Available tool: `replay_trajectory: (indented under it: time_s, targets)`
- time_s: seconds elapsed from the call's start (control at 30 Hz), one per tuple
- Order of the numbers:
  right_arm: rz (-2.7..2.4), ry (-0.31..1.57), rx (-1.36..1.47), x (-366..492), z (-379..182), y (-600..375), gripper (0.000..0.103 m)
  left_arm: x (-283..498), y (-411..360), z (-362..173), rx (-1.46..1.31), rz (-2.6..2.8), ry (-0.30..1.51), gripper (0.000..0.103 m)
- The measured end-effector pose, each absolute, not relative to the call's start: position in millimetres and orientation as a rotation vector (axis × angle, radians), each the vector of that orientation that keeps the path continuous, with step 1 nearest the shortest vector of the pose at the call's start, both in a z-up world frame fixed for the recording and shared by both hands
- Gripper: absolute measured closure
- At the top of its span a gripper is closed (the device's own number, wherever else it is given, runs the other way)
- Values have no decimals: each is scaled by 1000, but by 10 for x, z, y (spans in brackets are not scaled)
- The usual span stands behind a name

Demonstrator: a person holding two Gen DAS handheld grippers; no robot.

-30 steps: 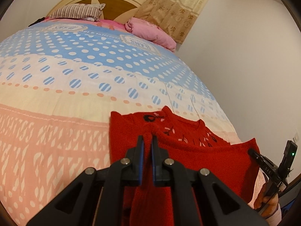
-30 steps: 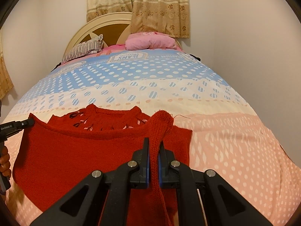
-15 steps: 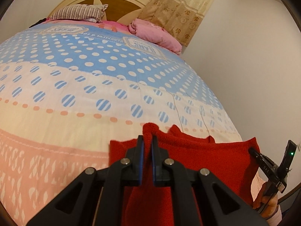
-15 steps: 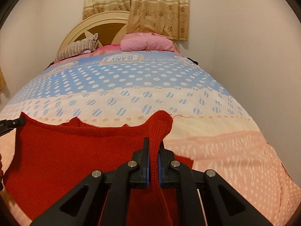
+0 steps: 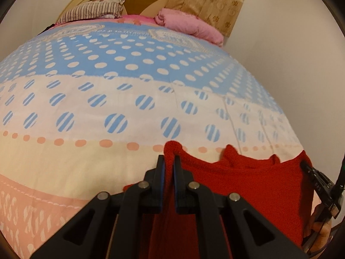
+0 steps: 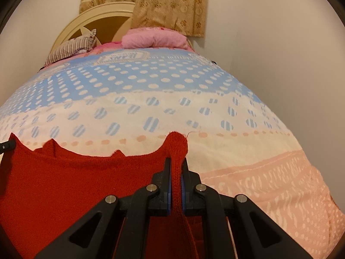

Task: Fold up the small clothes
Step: 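Lift the hem with both grippers and fold it toward the collar, then lay the hem onto the sweater and open both grippers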

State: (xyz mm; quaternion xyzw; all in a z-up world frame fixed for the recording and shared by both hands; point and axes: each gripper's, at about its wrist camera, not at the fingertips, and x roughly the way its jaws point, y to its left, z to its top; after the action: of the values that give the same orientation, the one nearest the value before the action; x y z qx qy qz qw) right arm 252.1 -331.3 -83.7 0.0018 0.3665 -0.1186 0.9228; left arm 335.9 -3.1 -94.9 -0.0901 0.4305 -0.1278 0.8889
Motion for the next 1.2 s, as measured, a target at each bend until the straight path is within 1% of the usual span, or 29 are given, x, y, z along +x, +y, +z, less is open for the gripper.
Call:
replay_trajectory:
  time_s: [0.4, 0.6, 0.77, 0.83, 0.87, 0.93, 0.97, 1.03, 1.1, 1.2]
  targets:
    - [-275, 847, 58, 2687, -1079, -3479, 97, 3465, -188, -1113, -104, -228, 943, 96]
    - [-281, 920, 114, 2774, -1199, -3593, 97, 3493, -258, -1146, -56, -189, 956, 89]
    - [-326, 939, 51, 2818, -1217, -3515, 96, 3464, -376, -1145, 38, -131, 940, 85]
    - [-343, 946, 12, 2851, -1224, -3467, 96, 3455, -414, -1146, 75, -99, 931, 80]
    - [-349, 948, -2, 2856, -1224, -3452, 93, 3446, -439, -1149, 99, -75, 924, 77]
    - [-353, 951, -24, 2860, -1212, -3428, 93, 3438, -446, -1146, 124, -48, 917, 69]
    - [-336, 947, -3, 2841, -1186, -3456, 93, 3436, -442, -1145, 131, -34, 916, 66]
    - [-294, 922, 86, 2760, -1094, -3578, 92, 3447, -401, -1142, 124, -11, 918, 55]
    - [-307, 856, 166, 2604, -935, -3714, 92, 3461, -362, -1143, 110, -1, 922, 50]
    - [-399, 752, 205, 2311, -691, -3865, 92, 3460, -372, -1144, 113, 5, 923, 49]
